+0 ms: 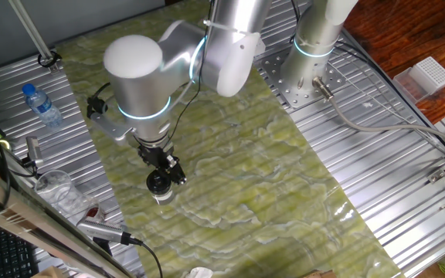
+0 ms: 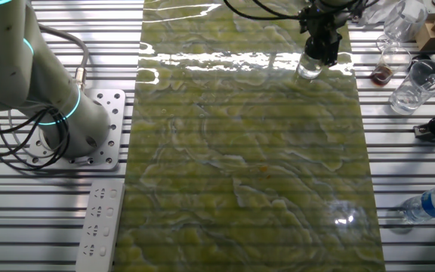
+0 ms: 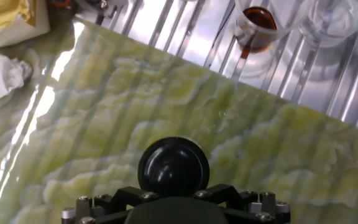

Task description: Screw the lid onto the jar

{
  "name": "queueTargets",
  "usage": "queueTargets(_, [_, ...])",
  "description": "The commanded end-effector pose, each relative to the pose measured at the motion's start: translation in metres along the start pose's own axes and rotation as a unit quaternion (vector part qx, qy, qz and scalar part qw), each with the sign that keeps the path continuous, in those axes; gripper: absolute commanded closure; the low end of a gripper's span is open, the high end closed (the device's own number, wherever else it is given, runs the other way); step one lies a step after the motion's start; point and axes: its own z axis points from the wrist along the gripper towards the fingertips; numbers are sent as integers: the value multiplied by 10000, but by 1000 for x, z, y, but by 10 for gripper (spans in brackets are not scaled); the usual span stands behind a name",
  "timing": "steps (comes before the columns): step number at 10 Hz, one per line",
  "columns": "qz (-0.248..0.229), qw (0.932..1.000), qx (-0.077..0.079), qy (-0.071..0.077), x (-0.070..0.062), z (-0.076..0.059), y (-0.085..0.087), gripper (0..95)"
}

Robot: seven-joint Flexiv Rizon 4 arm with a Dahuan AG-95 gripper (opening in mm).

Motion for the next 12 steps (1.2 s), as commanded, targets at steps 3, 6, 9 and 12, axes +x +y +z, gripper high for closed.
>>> queueTargets(3, [14,9999,18,107,6,-1,0,0])
queueTargets(6, [17,9998,36,175,11,-2,0,190])
queueTargets(9, [38,9996,102,269,20,-1,1,190])
queueTargets(12, [-55,9995,93,291,29,0,2,190])
